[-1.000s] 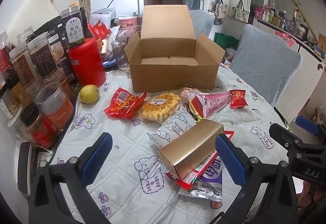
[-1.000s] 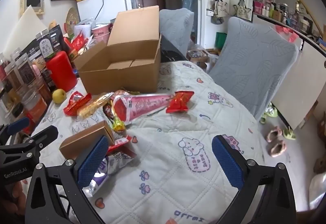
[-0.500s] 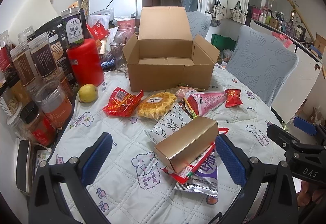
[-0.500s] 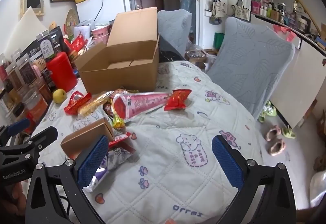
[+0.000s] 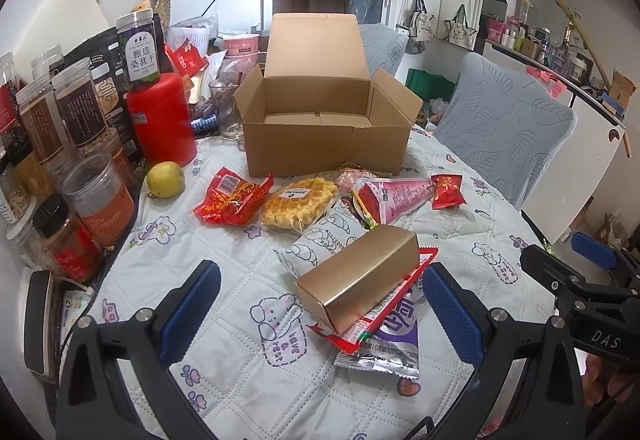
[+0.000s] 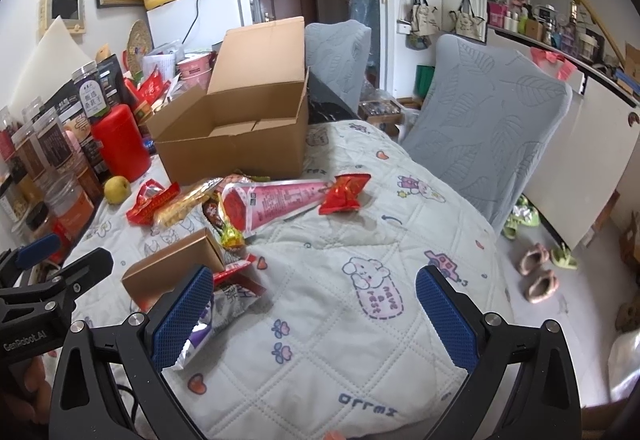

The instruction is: Organize snacks

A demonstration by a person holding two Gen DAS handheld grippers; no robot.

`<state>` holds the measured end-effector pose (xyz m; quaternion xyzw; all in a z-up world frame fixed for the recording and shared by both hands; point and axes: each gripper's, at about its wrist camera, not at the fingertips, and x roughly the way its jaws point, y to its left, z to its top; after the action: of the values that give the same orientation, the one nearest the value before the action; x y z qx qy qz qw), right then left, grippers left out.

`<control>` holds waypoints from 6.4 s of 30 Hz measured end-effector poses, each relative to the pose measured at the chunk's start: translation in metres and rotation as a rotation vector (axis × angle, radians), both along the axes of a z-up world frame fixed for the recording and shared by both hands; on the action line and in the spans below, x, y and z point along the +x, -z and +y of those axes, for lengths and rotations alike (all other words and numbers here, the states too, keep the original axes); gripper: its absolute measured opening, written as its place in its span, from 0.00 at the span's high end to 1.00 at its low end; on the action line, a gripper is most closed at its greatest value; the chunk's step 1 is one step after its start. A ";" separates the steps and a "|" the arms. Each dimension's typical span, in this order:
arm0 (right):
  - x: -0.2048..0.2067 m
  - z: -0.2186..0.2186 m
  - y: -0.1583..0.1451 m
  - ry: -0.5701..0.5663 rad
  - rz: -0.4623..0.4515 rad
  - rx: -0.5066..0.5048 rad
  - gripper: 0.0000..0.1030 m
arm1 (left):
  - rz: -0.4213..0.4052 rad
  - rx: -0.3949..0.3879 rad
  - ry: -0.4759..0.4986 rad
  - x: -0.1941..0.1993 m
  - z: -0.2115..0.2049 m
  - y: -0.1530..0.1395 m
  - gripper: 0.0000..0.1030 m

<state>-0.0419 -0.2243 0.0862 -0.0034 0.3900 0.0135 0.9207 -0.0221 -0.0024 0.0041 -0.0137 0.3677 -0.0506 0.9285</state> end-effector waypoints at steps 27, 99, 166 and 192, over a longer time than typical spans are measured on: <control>0.000 0.002 0.003 -0.028 0.003 0.007 0.00 | -0.013 -0.022 0.033 -0.002 -0.001 -0.002 0.00; 0.058 -0.008 0.068 -0.085 0.179 0.059 0.00 | 0.264 -0.085 0.385 0.082 -0.029 0.058 0.52; 0.037 0.024 0.064 -0.293 0.172 0.310 0.66 | 0.173 -0.117 0.100 0.032 0.027 0.043 0.58; 0.114 0.026 0.001 -0.383 -0.024 0.274 0.67 | -0.025 -0.067 0.148 0.111 0.010 -0.023 0.58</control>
<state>0.0719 -0.1983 0.0849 0.0477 0.3658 0.2407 0.8978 0.0886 0.0072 0.0276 -0.0167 0.3542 -0.1317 0.9257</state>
